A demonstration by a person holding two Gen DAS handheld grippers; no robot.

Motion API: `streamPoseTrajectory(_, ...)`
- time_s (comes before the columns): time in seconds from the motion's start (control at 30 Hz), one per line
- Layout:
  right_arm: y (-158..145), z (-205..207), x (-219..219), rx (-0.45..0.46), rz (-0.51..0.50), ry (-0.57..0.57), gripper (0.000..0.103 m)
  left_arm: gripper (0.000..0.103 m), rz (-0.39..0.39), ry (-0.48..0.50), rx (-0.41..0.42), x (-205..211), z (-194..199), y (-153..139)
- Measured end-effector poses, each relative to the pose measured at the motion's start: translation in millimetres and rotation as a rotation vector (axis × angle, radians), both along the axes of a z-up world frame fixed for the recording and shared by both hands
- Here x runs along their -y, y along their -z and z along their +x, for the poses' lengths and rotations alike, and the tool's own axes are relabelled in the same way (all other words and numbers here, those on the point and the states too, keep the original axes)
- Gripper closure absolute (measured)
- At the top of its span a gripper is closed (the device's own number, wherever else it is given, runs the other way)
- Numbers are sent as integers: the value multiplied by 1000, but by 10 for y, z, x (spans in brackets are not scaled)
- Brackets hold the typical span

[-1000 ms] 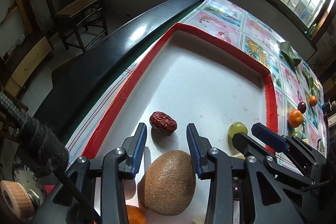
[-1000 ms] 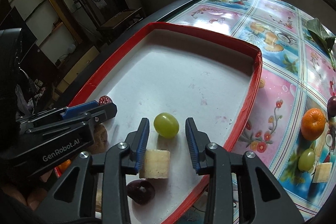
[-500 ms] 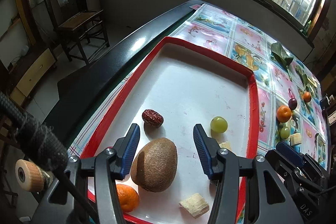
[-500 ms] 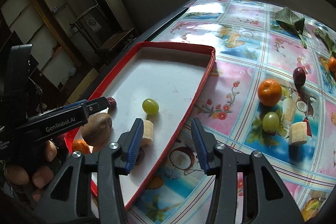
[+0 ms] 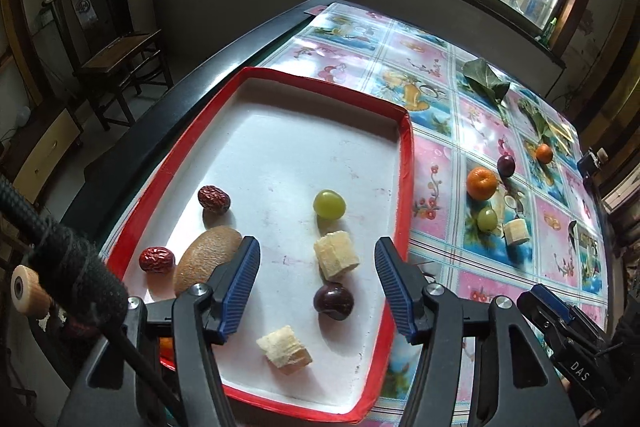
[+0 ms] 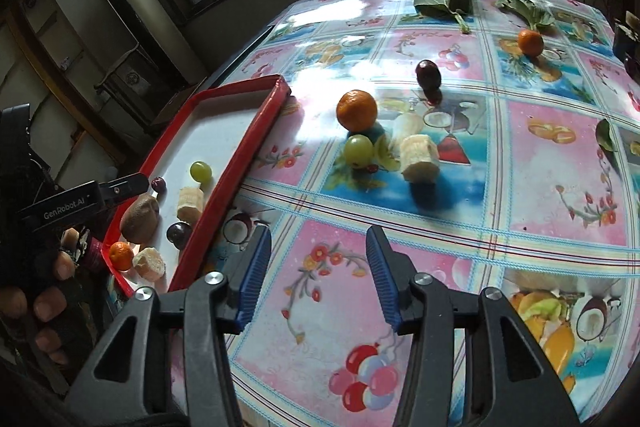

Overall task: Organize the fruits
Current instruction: 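Move both open tools back toward the remaining fruits, then grasp the mandarin orange with the left tool while the right tool grasps a dark plum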

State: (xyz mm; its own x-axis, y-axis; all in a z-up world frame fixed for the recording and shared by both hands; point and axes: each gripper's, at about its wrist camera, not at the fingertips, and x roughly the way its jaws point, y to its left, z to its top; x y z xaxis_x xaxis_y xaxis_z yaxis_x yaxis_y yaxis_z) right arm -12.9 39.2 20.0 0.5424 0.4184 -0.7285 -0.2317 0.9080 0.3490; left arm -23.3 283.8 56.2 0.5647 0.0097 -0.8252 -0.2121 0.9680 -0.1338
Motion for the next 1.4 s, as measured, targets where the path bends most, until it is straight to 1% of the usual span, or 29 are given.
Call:
streamPoseTrajectory(0.23,62,-73,405,-14,15,83,52,43,11,113,-14,471,-28,4)
streamPoseTrajectory(0.37,94,-114,554,-17,25,108,52,43,17,148,-24,654,-47,11)
streamPoseTrajectory(0.73,115,-142,828,-11,36,155,52,43,25,192,-61,896,-28,73)
streamPoseTrajectory(0.93,130,-82,965,-8,25,181,52,43,30,206,-73,959,1,111)
streamPoseTrajectory(1.0,118,-39,1044,6,16,204,52,43,30,209,-77,965,9,127)
streamPoseTrajectory(1.13,72,148,1345,30,-7,293,52,43,26,210,-78,949,46,149)
streamPoseTrajectory(1.23,-4,355,1697,54,-17,405,52,43,1,216,-73,950,142,161)
streamPoseTrajectory(1.4,-100,721,2335,103,9,597,52,43,-51,241,-60,1031,552,195)
